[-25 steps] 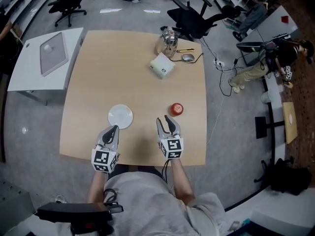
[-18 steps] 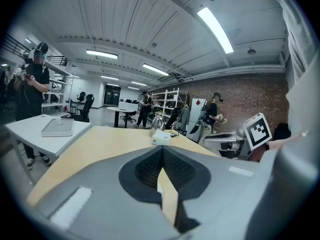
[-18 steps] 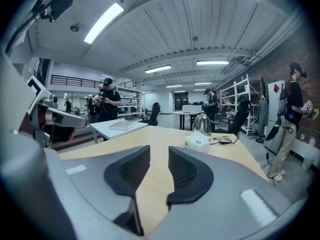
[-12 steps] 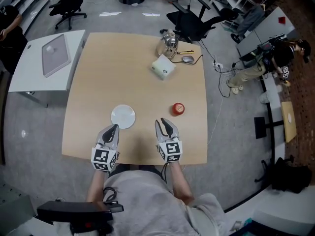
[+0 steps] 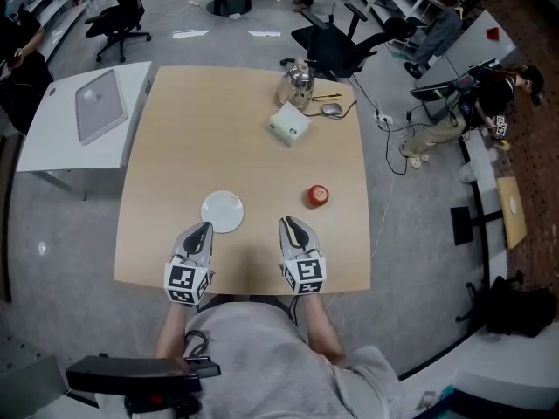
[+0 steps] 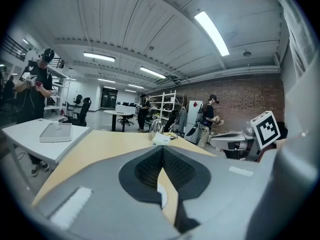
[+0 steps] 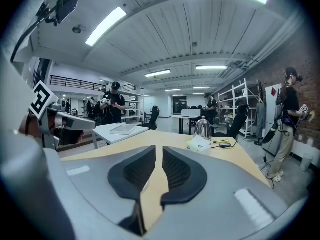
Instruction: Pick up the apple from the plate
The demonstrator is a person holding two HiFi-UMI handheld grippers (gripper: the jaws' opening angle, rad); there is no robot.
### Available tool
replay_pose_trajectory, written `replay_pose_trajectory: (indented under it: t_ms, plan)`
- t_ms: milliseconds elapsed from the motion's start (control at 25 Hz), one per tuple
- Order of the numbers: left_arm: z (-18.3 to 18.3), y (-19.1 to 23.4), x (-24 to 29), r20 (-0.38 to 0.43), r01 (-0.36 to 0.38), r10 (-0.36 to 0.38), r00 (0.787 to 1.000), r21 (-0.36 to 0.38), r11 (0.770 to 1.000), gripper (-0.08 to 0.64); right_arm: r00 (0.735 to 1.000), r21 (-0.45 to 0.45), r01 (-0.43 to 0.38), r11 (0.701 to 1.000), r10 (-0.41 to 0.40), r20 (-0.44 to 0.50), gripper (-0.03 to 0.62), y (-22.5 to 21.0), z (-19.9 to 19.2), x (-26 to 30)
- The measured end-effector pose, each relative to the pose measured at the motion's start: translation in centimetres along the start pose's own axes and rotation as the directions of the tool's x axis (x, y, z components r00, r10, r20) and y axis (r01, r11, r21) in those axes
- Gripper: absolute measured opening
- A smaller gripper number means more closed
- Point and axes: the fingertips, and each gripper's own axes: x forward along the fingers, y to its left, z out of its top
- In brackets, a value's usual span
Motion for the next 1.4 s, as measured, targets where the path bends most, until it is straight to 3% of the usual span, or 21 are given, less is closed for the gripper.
replay_pose_trajectory:
  t_ms: [1400]
  plan:
    - [0.8,0.3,-0.5,0.023,0.019,-0.02,1.0,0.015,1.0,0.02,1.0,-0.005,0.027,1.0,-0.027,0.0,0.008,0.9,-0.1,-1.6]
